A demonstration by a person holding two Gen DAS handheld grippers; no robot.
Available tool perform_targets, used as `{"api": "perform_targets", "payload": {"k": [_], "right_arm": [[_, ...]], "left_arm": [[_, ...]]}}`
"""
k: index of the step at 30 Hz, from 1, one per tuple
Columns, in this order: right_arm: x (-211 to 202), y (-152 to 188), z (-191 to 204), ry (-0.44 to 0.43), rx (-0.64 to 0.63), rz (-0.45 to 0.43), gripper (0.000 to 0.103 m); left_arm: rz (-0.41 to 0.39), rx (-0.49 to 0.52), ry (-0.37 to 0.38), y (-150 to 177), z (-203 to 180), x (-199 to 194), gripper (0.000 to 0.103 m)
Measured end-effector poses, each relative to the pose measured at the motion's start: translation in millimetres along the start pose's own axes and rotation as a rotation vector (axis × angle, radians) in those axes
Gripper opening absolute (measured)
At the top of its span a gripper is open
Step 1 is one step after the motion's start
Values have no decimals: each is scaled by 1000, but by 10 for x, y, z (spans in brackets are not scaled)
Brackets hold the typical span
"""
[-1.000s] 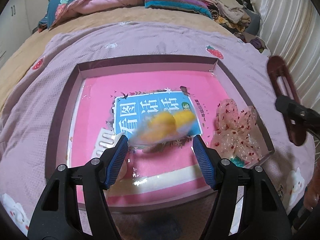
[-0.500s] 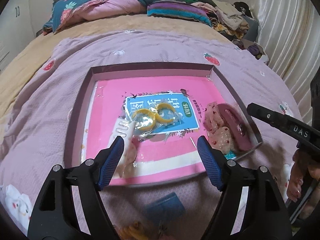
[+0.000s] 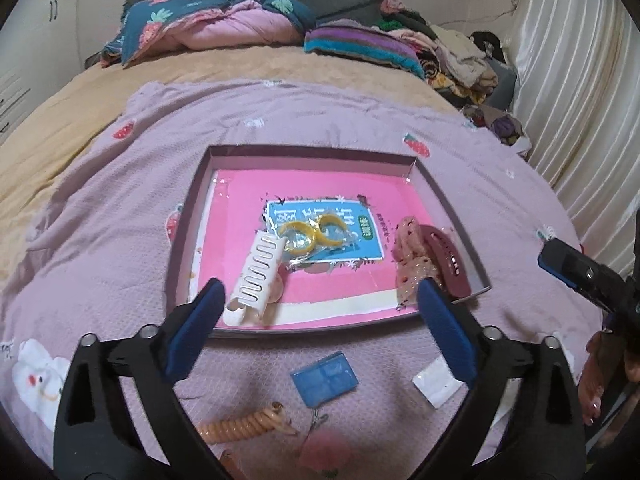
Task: Organize jewelry
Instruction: 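Withdraw both tools from the box back over the remaining jewelry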
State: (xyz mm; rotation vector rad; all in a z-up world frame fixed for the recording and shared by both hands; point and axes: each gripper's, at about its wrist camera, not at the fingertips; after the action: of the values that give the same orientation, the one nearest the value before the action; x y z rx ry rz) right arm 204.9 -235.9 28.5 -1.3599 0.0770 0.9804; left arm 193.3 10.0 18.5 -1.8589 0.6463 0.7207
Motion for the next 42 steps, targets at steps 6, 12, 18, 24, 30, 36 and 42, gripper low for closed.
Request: {"api": "perform_targets", "payload": {"k": [6,12,18,24,30,36,42], "right_arm": [[-256,-40,145,3,-36,-36,89],[-496,-72,233,12,-62,-72,89],[-662,-68,334,27,-93,-87,90],[-768,-31,460,34,-140,-92,90],[-843,41,562,41,-186,-89,90],[-883,133,604,41,-202,-76,91],[-874,237,641,42,-223,-55,91]], "left_arm": [[-36,-11,11,-22,12,-231,93],[-73,-33,25,-18,86,-474,93],[-103,-39,31,8,149,-662,93],[-124,-40,26,60,213,-820,93],[-144,-45,16,98,282,-949,93],[-152,-40,1,180,318,-1011,93],[-144,-29,1,314,302,-1026,93]]}}
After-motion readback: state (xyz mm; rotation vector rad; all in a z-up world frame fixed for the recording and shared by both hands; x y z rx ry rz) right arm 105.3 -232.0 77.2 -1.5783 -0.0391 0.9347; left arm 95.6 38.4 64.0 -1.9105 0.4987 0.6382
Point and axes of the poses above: each gripper's, at about its wrist camera, not at the fingertips, and x roughly the way its jaws point, z to its left, y to its underside, and after that the axes turned 14 degrees about -x, right-handed
